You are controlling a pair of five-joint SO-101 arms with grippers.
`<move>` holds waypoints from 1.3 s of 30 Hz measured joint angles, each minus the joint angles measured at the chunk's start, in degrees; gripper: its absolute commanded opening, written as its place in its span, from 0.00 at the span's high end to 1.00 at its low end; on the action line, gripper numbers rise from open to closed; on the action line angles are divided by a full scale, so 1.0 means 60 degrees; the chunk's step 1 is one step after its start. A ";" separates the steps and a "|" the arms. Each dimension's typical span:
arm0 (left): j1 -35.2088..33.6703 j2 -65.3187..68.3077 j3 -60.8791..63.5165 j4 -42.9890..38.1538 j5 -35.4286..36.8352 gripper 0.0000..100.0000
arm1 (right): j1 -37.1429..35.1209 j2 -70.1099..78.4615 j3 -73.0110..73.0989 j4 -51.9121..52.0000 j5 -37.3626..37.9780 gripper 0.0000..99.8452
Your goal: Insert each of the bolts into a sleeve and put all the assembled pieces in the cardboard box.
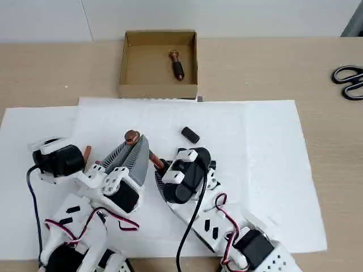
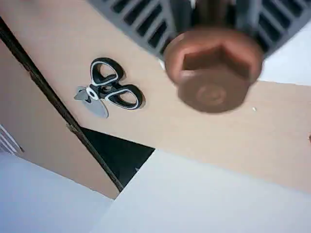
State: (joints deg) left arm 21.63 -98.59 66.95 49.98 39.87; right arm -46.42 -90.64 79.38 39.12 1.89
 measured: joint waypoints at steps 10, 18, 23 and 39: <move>0.0000 -0.0044 0.0029 0.0000 -0.0264 0.99 | 0.0000 0.0000 -0.0220 0.0000 0.0029 1.00; 0.0000 -0.0132 0.0264 -0.0015 -0.0264 0.99 | 0.0015 0.0015 -0.0234 0.0015 0.0234 1.00; 0.0000 -0.0132 0.0264 -0.0015 -0.0264 0.99 | 0.0015 0.0015 -0.0234 0.0015 0.0264 1.00; -0.0440 -0.0029 0.0718 -0.0777 -0.0630 0.99 | 0.0015 0.0000 -0.0249 0.0000 0.0264 1.00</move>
State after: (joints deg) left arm 18.99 -98.77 71.25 45.32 36.09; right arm -46.33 -90.64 77.89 39.12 3.47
